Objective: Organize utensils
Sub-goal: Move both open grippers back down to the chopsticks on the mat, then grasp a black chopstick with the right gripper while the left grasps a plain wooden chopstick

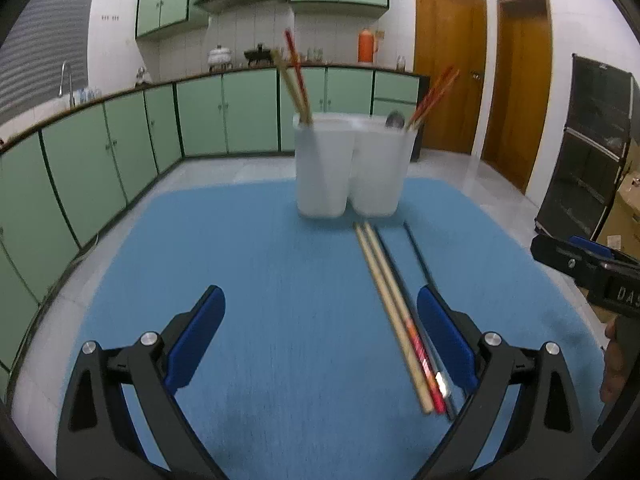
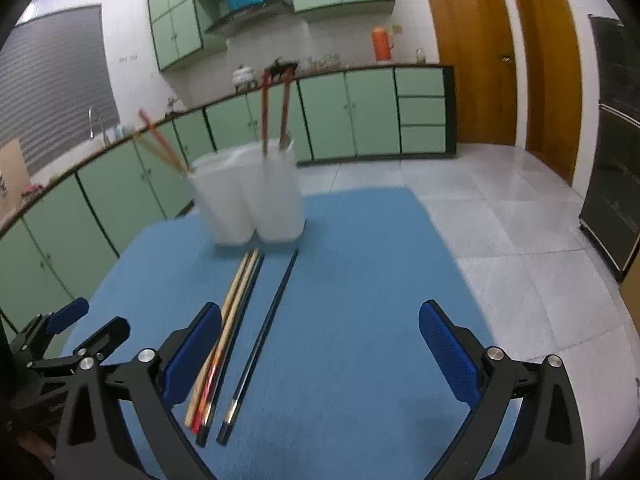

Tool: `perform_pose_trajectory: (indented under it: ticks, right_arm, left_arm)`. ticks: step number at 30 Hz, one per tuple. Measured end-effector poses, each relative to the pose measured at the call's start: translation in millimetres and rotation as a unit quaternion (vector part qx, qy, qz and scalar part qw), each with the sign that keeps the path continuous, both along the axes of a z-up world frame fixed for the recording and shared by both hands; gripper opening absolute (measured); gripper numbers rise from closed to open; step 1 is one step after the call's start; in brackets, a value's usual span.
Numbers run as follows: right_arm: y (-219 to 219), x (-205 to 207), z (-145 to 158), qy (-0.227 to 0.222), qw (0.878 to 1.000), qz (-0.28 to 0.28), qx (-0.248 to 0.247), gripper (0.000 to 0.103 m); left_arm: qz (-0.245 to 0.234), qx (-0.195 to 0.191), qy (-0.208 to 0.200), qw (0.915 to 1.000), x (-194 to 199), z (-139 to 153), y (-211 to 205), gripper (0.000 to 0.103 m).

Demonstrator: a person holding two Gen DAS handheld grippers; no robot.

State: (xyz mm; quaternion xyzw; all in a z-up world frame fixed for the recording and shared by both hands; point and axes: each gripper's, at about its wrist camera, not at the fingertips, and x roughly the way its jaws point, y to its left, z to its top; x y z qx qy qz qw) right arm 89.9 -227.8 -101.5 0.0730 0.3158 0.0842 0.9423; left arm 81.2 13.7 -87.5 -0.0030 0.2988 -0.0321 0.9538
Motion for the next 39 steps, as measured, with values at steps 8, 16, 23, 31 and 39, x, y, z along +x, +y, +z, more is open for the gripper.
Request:
perform_pose_trajectory:
  ticks: [8, 16, 23, 31, 39]
  right_arm:
    - [34, 4, -31, 0.064, 0.997, 0.042, -0.014, 0.061]
    - [54, 18, -50, 0.113, 0.991, 0.065, -0.009, 0.035]
    - [63, 23, -49, 0.117, 0.990, 0.073, -0.022, 0.021]
    - [46, 25, -47, 0.118, 0.990, 0.060, -0.043, 0.006]
    - [15, 21, -49, 0.121, 0.992, 0.037, -0.021, 0.006]
  left_arm:
    - [0.013, -0.037, 0.047, 0.9981, 2, -26, 17, 0.094]
    - [0.013, -0.047, 0.064, 0.9968, 2, -31, 22, 0.094]
    - [-0.010, -0.044, 0.085, 0.9954, 9, -33, 6, 0.094]
    - [-0.025, -0.038, 0.109, 0.9930, 19, -40, -12, 0.094]
    - [-0.034, -0.023, 0.145, 0.9886, 29, -50, -29, 0.080]
